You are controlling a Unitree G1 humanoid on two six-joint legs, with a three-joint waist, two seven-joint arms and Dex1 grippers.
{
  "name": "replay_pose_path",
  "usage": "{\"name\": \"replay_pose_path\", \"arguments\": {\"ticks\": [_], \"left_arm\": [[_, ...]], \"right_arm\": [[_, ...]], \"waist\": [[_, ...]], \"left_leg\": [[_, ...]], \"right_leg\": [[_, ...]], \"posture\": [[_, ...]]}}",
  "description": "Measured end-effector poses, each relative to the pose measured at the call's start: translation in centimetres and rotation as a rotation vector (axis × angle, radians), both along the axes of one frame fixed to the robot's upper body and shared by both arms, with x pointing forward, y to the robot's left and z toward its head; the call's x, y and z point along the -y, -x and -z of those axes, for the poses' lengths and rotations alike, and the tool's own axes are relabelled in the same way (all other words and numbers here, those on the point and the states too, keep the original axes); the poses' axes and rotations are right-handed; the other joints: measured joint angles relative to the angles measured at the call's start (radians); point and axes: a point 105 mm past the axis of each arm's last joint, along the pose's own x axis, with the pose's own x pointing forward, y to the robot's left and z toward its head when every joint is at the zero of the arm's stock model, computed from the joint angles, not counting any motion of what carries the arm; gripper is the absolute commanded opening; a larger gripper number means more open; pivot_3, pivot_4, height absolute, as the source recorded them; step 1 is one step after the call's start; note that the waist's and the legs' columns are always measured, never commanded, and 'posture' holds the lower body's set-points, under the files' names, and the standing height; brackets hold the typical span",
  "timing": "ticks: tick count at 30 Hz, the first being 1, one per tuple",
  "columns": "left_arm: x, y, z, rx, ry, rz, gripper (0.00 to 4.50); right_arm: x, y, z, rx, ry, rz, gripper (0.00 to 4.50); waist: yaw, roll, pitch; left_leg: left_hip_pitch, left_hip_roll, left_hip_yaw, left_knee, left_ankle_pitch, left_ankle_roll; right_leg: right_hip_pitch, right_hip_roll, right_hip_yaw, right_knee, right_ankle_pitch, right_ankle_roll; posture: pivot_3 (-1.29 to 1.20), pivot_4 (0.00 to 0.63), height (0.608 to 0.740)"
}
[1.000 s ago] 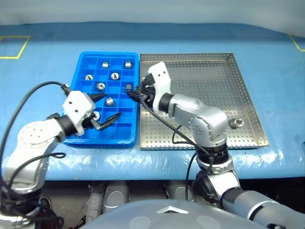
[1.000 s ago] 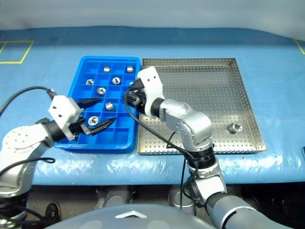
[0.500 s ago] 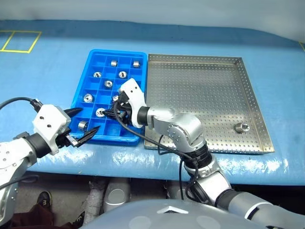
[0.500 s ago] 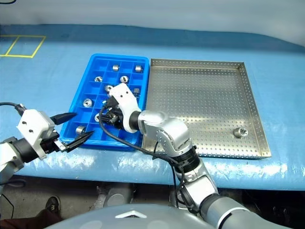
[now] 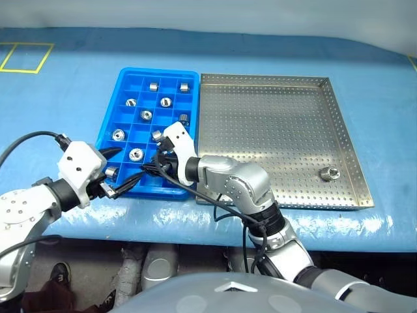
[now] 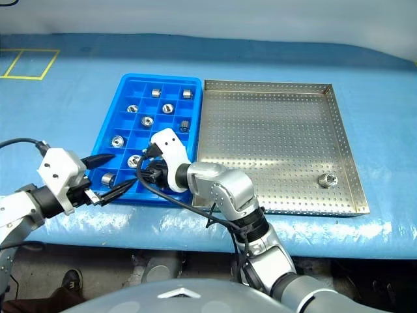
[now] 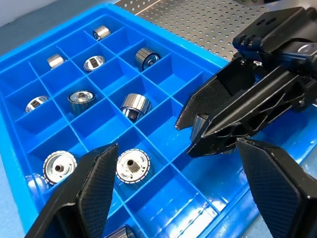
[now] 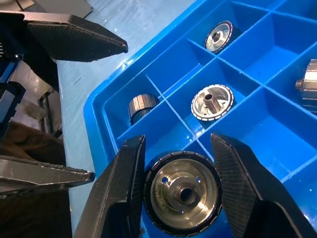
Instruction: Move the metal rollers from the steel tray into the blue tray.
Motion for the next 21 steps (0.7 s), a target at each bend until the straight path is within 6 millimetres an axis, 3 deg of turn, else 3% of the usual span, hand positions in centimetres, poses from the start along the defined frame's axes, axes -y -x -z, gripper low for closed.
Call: {"name": "replay_pose_path", "arguments": {"ticks": [2, 8, 14, 18, 21], "left_arm": [[0.0, -0.2, 0.0, 0.001, 0.000, -0.002, 4.13], [0.1, -0.7, -0.2, 0.011, -0.004, 0.012, 4.13], [1.1, -1.7, -0.9, 0.054, 0.017, 0.046, 4.13], [4.1, -1.9, 0.4, 0.010, 0.128, 0.126, 4.13], [7.6, -2.2, 0.7, -0.004, 0.217, 0.229, 4.13]], "right_arm": [[0.0, 0.1, 0.2, -0.010, 0.002, 0.003, 1.74], [0.4, 0.1, 0.4, -0.024, 0.006, 0.021, 3.61], [2.3, -1.2, -1.0, 0.077, 0.017, 0.117, 3.61], [9.0, -4.9, -3.5, 0.295, 0.104, 0.407, 3.61], [16.7, -6.8, -3.8, 0.398, 0.272, 0.703, 3.61]], "waist": [[0.000, 0.000, 0.000], [-0.001, 0.000, 0.000], [-0.001, 0.000, 0.000], [0.003, 0.000, 0.000], [0.003, -0.001, -0.001]], "left_leg": [[0.000, 0.000, 0.000, 0.000, 0.000, 0.000], [0.000, 0.000, 0.000, 0.000, 0.000, 0.000], [0.000, -0.001, 0.000, 0.000, 0.000, 0.000], [-0.002, -0.002, 0.000, 0.002, 0.000, 0.000], [-0.002, -0.003, 0.000, 0.003, 0.000, -0.001]], "right_leg": [[0.000, 0.000, 0.000, 0.000, 0.000, 0.000], [0.000, 0.000, 0.000, 0.000, 0.000, 0.001], [0.000, 0.000, 0.000, 0.000, 0.000, 0.001], [0.002, -0.002, 0.000, -0.003, 0.001, 0.004], [0.003, -0.002, 0.001, -0.004, 0.002, 0.004]], "posture": [[0.16, 0.150, 0.740], [0.14, 0.150, 0.740], [0.12, 0.150, 0.740], [0.09, 0.150, 0.740], [0.04, 0.150, 0.740]]}}
